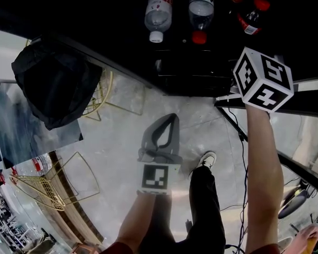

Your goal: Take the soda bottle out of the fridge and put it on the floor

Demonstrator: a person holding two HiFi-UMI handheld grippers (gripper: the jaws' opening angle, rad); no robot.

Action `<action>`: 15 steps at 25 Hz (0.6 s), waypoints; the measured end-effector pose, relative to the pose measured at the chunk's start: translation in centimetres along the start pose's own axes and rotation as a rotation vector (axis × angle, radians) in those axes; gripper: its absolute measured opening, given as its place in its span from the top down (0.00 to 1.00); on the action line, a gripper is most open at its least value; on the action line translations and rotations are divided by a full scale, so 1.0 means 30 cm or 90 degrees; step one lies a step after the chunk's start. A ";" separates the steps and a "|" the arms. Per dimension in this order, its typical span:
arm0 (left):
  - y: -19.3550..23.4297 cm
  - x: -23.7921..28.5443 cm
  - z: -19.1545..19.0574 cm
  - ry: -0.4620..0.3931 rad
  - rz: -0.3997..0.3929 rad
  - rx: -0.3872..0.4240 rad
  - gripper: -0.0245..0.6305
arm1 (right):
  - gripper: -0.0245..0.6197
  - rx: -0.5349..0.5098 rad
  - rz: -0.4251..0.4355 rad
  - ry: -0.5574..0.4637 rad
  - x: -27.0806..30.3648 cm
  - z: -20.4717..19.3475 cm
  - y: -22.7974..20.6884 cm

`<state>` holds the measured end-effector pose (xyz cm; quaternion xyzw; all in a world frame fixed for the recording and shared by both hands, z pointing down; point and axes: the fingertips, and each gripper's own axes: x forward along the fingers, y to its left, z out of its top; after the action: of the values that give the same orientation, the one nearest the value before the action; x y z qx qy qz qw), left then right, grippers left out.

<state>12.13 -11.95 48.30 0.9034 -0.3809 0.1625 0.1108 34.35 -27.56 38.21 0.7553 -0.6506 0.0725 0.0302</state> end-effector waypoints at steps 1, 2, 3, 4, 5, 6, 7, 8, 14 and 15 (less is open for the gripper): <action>0.005 -0.001 0.000 0.000 0.002 -0.002 0.96 | 0.49 -0.001 0.000 -0.001 0.000 0.000 -0.001; 0.010 -0.001 0.000 0.001 0.004 -0.003 0.96 | 0.49 -0.001 -0.001 -0.002 0.000 0.001 -0.002; 0.014 -0.002 -0.001 0.002 0.006 -0.005 0.96 | 0.49 0.000 -0.002 -0.003 0.000 0.001 -0.002; 0.018 -0.003 -0.002 0.001 0.008 -0.005 0.96 | 0.49 0.000 -0.003 -0.002 0.000 0.002 -0.002; 0.021 -0.004 -0.003 0.000 0.010 -0.005 0.96 | 0.49 0.000 -0.003 -0.001 0.000 0.001 0.000; 0.022 -0.005 -0.003 -0.001 0.010 -0.005 0.96 | 0.49 -0.001 -0.002 0.001 0.000 0.000 0.002; 0.022 -0.006 -0.003 -0.001 0.011 -0.004 0.96 | 0.49 -0.001 0.000 0.003 -0.002 0.000 0.004; 0.021 -0.007 -0.004 -0.001 0.011 -0.005 0.96 | 0.50 -0.001 0.001 0.004 -0.005 -0.001 0.005; 0.017 -0.017 -0.009 0.001 0.014 -0.007 0.96 | 0.50 0.000 0.012 0.009 -0.037 -0.006 0.022; 0.016 -0.019 -0.009 0.002 0.014 -0.007 0.96 | 0.50 0.000 0.014 0.011 -0.045 -0.007 0.025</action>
<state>11.35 -11.84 48.36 0.8981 -0.3920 0.1629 0.1148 33.40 -26.33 38.19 0.7474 -0.6587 0.0793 0.0350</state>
